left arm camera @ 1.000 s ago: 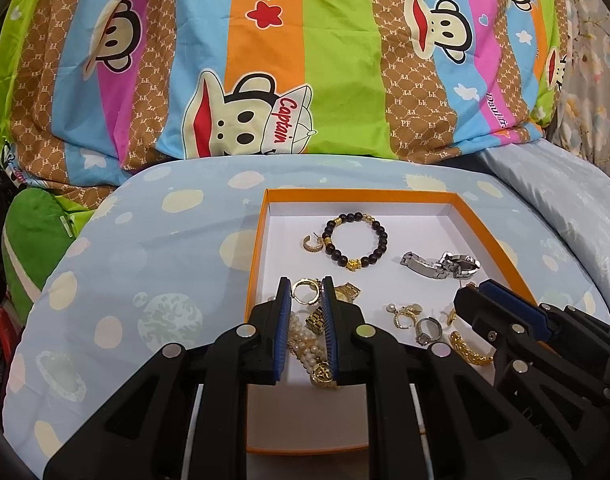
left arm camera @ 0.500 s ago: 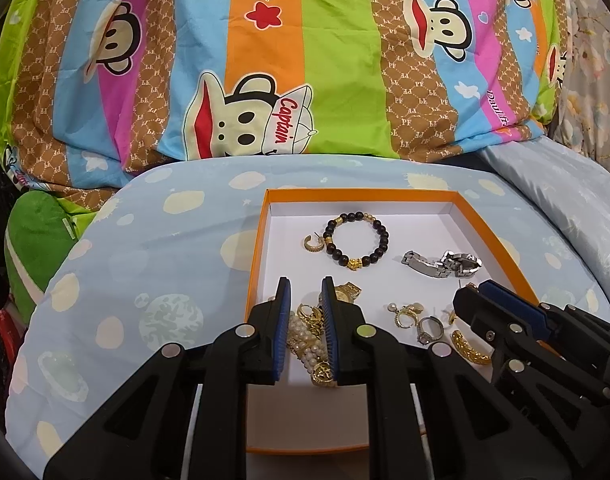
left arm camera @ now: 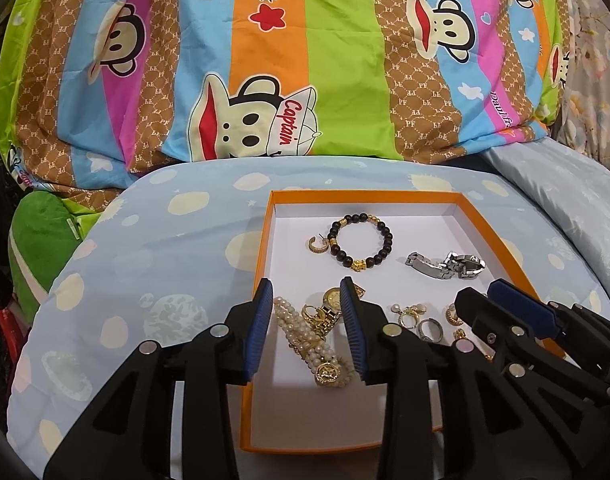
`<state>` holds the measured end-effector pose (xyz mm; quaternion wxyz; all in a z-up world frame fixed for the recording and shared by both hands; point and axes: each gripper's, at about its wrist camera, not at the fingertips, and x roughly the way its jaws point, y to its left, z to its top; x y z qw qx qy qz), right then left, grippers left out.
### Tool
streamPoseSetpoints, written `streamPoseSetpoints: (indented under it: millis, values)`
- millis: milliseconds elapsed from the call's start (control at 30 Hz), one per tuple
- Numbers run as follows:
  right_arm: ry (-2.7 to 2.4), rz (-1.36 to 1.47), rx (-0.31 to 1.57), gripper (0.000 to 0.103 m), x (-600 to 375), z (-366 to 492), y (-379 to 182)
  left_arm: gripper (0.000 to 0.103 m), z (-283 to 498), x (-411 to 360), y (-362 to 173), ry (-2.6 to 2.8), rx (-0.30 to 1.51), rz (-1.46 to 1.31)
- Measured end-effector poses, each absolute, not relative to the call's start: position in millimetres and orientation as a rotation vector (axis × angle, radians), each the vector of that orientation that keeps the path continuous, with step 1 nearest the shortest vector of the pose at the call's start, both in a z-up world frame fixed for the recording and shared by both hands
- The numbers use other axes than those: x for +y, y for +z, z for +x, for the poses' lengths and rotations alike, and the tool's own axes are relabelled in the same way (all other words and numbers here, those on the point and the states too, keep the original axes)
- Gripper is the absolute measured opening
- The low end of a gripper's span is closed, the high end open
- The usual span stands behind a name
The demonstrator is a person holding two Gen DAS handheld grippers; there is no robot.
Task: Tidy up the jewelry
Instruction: 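Lower both earrings into the orange box, open both tools and withdraw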
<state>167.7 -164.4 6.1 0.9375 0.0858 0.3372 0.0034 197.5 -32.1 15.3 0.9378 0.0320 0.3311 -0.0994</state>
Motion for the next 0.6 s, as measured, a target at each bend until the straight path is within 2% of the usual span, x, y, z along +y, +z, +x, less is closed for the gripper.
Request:
streamPoseSetpoints:
  millis: [600]
  values:
    - [-0.032, 0.166, 0.656, 0.034, -166.4, 156.2, 11.4, 0.033, 188.7, -25.9, 17.1, -0.198, 0.67, 0.044]
